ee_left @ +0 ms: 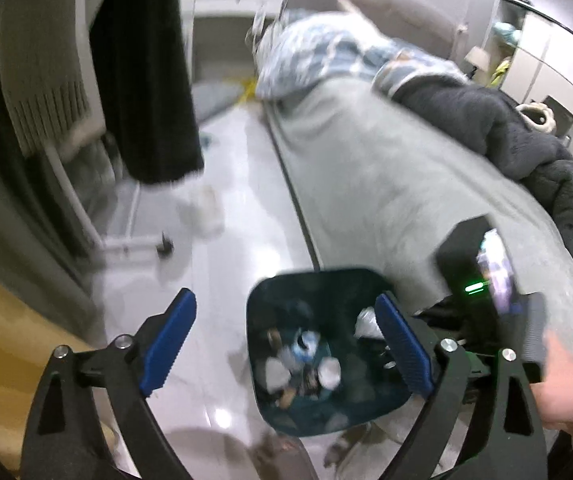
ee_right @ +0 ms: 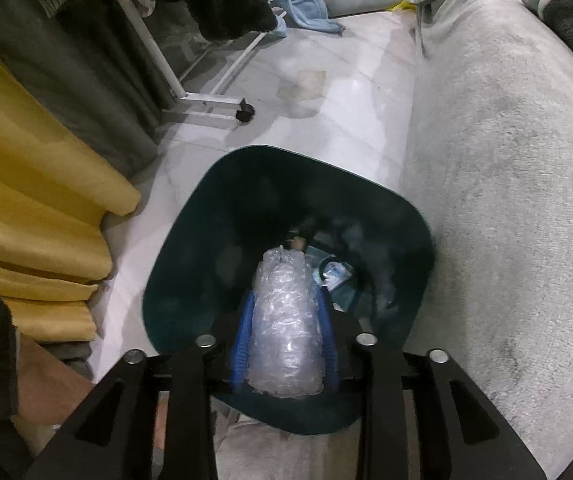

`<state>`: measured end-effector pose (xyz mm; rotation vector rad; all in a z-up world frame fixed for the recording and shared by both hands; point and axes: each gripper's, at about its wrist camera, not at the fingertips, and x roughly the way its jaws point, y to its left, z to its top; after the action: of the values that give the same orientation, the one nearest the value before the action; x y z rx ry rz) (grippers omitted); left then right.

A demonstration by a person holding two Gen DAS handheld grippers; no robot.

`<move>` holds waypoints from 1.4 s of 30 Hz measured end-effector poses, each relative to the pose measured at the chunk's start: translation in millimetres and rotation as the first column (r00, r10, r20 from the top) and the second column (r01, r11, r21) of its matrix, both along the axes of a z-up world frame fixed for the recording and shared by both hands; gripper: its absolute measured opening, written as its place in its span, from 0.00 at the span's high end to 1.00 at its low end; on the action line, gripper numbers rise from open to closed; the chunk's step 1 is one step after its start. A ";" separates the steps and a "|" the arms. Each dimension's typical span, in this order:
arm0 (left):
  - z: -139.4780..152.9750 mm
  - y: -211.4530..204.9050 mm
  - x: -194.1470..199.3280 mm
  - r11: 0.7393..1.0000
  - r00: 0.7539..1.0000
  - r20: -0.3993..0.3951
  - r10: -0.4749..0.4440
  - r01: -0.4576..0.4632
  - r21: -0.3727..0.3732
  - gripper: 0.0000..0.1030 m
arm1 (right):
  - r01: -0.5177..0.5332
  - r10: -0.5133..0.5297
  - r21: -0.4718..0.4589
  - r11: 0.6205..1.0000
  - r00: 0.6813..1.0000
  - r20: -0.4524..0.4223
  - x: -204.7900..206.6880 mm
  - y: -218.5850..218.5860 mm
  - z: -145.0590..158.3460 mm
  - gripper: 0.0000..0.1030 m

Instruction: Collect trash

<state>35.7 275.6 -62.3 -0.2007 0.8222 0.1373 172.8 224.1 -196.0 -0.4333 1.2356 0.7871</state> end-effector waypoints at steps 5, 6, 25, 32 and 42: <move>32.4 -15.9 -13.7 0.998 0.993 0.114 -0.018 0.012 0.056 0.08 | 0.041 -0.042 0.024 0.999 0.998 0.044 12.0 -7.0 18.1 0.22; 37.4 -18.1 -15.8 0.998 0.991 0.134 -0.018 0.010 0.063 0.07 | 0.048 -0.049 0.032 0.998 0.997 0.053 13.1 -8.3 23.1 0.17; 82.5 -64.7 -54.6 0.998 0.946 0.324 0.009 -0.031 0.063 0.03 | 0.117 -0.190 0.268 0.956 0.945 0.265 -33.3 -106.0 137.9 0.03; 82.4 -76.1 -65.3 0.995 0.945 0.324 0.042 -0.070 0.073 0.03 | 0.120 -0.254 0.375 0.919 0.908 0.332 -49.7 -148.7 180.1 0.03; 80.4 -100.1 -67.6 0.992 0.951 0.310 0.014 -0.051 0.112 0.03 | 0.195 -0.429 0.470 0.861 0.776 0.463 -88.7 -248.2 217.7 0.03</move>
<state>-31.9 175.6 18.2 -0.1192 0.4969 0.1803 84.1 -24.0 21.8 -0.0870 0.5484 0.5371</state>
